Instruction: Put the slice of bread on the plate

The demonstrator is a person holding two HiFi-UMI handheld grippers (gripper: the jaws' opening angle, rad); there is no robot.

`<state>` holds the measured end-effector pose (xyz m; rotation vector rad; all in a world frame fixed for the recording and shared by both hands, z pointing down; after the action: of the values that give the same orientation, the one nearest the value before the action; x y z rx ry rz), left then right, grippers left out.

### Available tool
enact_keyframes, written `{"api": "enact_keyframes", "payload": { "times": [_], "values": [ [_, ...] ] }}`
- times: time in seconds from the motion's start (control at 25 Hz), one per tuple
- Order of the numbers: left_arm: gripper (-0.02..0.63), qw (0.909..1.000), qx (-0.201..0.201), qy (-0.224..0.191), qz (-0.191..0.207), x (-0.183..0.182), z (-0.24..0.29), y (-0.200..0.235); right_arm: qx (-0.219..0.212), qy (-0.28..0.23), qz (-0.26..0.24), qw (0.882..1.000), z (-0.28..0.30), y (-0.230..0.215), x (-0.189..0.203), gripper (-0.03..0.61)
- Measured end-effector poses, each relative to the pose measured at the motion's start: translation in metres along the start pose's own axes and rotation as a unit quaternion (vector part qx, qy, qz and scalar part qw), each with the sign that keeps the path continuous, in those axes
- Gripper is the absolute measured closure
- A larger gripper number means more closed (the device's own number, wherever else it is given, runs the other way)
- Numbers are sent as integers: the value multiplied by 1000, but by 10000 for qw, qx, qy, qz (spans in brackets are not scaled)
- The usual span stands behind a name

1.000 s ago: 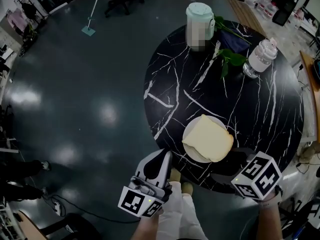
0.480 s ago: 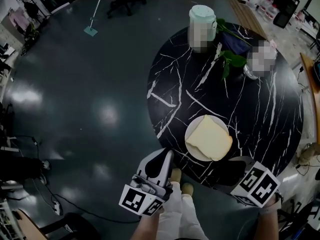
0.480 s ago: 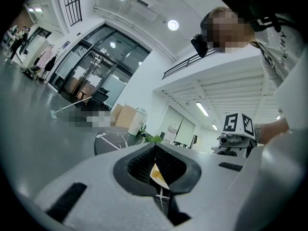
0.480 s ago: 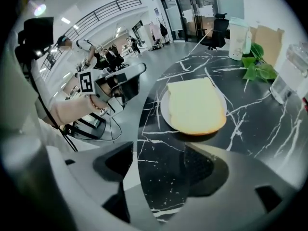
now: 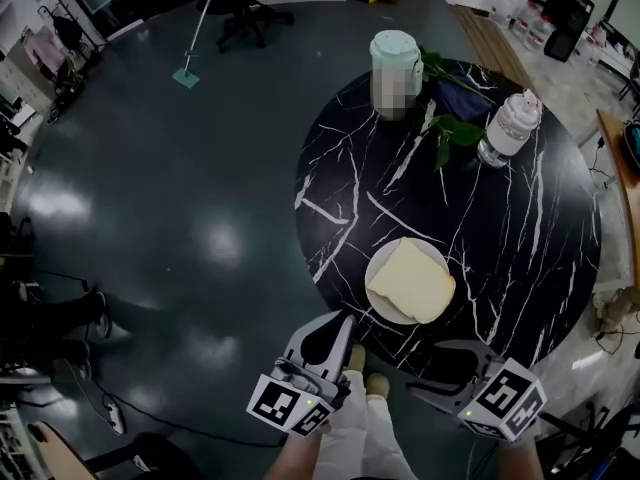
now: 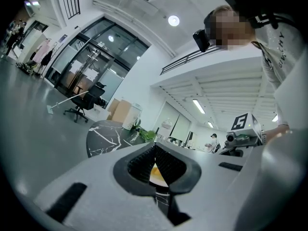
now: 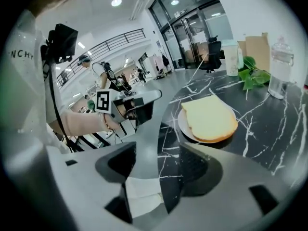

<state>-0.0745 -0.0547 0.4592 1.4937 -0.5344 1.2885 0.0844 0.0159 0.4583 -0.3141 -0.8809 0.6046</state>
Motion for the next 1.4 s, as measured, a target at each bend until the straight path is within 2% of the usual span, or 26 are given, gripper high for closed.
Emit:
{"api": "enact_keyframes", "payload": {
  "times": [0.12,0.24,0.32,0.44,0.56,0.64,1.08,1.4],
  "values": [
    [607,9999,111,78,-38,6,-1,-10,163,-491,-229,9984,-4,5,-6,424],
    [606,9995,256,161,-7,14,-2,-20,273,-1007,-557,9930,-6,15,-21,487],
    [607,9992,333,181,118,18,-1,-26,408,-1356,-737,9872,-5,18,-28,503],
    [607,9989,385,152,232,20,-4,-34,602,-1904,-771,9768,-9,22,-36,537],
    [607,9985,469,162,238,20,-7,-43,628,-2383,-624,9671,-18,24,-42,554],
    [607,9980,556,165,236,19,-7,-50,648,-2529,-671,9630,-25,23,-41,563],
    [607,9950,944,178,276,-13,-18,-93,852,-2861,-418,9535,-58,40,-42,568],
    [607,9916,1182,311,417,-31,-40,-119,754,-2934,-467,9519,-75,72,-48,569]
  ]
}}
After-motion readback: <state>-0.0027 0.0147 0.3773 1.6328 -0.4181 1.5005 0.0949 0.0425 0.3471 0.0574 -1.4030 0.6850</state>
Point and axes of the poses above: the fingertips, and each gripper's own axes: z forward along the fingers, y to its left, x out of its underside, the point moved 4 cm from there along -z, backward along the fingers, and after that the axes turned 12 degrees about -x, right-handed, at the moved point
